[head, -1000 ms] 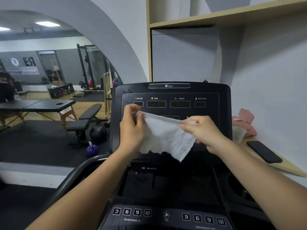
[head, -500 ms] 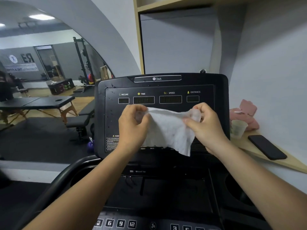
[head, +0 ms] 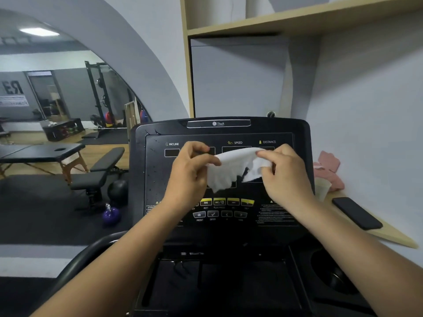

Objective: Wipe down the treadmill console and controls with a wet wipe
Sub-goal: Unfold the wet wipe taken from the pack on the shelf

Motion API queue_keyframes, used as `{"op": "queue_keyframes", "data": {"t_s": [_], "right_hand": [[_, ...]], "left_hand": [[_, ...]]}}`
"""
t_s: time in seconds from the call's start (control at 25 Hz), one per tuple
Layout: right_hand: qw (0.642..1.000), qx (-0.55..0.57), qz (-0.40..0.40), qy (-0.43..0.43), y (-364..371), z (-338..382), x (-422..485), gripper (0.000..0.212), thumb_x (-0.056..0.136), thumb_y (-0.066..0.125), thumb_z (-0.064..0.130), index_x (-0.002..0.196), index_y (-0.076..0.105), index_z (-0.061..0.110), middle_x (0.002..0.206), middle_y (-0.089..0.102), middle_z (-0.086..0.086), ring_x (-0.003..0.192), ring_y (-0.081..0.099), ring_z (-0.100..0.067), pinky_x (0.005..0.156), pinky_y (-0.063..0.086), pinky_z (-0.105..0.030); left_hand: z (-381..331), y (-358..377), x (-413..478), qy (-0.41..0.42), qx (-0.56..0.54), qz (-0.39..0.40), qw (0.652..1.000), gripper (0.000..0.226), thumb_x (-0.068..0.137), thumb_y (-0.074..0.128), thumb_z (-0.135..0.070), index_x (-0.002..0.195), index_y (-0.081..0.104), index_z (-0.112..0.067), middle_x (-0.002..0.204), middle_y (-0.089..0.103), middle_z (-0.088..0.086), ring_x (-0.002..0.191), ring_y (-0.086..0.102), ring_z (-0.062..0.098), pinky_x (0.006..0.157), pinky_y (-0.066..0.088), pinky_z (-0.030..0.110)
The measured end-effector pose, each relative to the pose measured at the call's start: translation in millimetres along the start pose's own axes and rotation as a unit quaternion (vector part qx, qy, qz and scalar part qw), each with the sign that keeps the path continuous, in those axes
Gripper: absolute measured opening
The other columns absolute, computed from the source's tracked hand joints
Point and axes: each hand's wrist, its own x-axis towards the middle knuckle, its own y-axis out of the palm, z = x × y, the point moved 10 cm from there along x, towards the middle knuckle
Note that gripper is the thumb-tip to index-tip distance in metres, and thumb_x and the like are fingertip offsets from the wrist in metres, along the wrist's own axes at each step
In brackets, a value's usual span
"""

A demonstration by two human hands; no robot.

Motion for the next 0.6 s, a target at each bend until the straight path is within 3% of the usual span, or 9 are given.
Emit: {"op": "queue_keyframes", "data": {"t_s": [0.08,0.16,0.28,0.4,0.48,0.6], "right_hand": [[0.999,0.038,0.008,0.021,5,5,2,0.036,0.090,0.057,0.006,0.123,0.067,0.016,0.076,0.047,0.008,0.065,0.049,-0.008,0.063,0.038,-0.009],[0.996,0.064,0.041,0.046,13,6,5,0.028,0.090,0.061,0.009,0.114,0.071,0.018,0.063,0.049,0.007,0.056,0.047,-0.008,0.055,0.038,-0.006],[0.998,0.033,0.048,0.023,15,16,9,0.012,0.087,0.067,0.012,0.084,0.069,0.024,0.069,0.058,0.008,0.063,0.054,-0.007,0.055,0.040,-0.014],[0.999,0.013,0.041,-0.003,18,28,14,0.017,0.081,0.071,0.011,0.074,0.064,0.024,0.080,0.059,0.007,0.072,0.057,-0.010,0.061,0.050,-0.029],[1.000,-0.007,0.023,-0.008,20,32,19,0.013,0.082,0.070,0.011,0.079,0.068,0.024,0.081,0.056,0.009,0.071,0.056,-0.011,0.061,0.051,-0.032],[1.000,-0.024,0.006,0.007,27,35,23,0.020,0.088,0.063,0.014,0.104,0.074,0.020,0.070,0.054,0.012,0.067,0.057,-0.012,0.062,0.051,-0.029]], "left_hand": [[-4,5,1,0.034,0.006,0.036,0.999,0.037,0.082,0.049,0.010,0.088,0.078,-0.012,0.103,0.062,0.005,0.096,0.057,0.017,0.079,0.045,0.015],[-2,7,0,0.031,0.006,0.054,0.998,0.033,0.083,0.049,0.004,0.095,0.076,-0.012,0.098,0.068,0.003,0.092,0.061,0.020,0.077,0.050,0.026],[19,-4,-1,-0.050,-0.022,0.029,0.998,0.016,0.084,0.061,-0.004,0.094,0.069,-0.014,0.092,0.067,-0.004,0.085,0.062,0.011,0.074,0.044,0.009],[35,-11,-1,-0.084,-0.024,0.011,0.996,0.018,0.081,0.065,-0.002,0.090,0.059,-0.016,0.089,0.059,-0.005,0.075,0.050,0.005,0.070,0.036,0.004],[37,-12,1,-0.058,-0.026,0.017,0.998,0.020,0.082,0.064,0.003,0.093,0.061,-0.013,0.094,0.059,-0.004,0.077,0.046,0.004,0.072,0.034,0.002],[35,-21,5,0.000,-0.023,-0.007,1.000,0.019,0.083,0.057,0.008,0.091,0.063,-0.008,0.093,0.057,-0.006,0.080,0.047,0.005,0.073,0.034,0.004]]}}
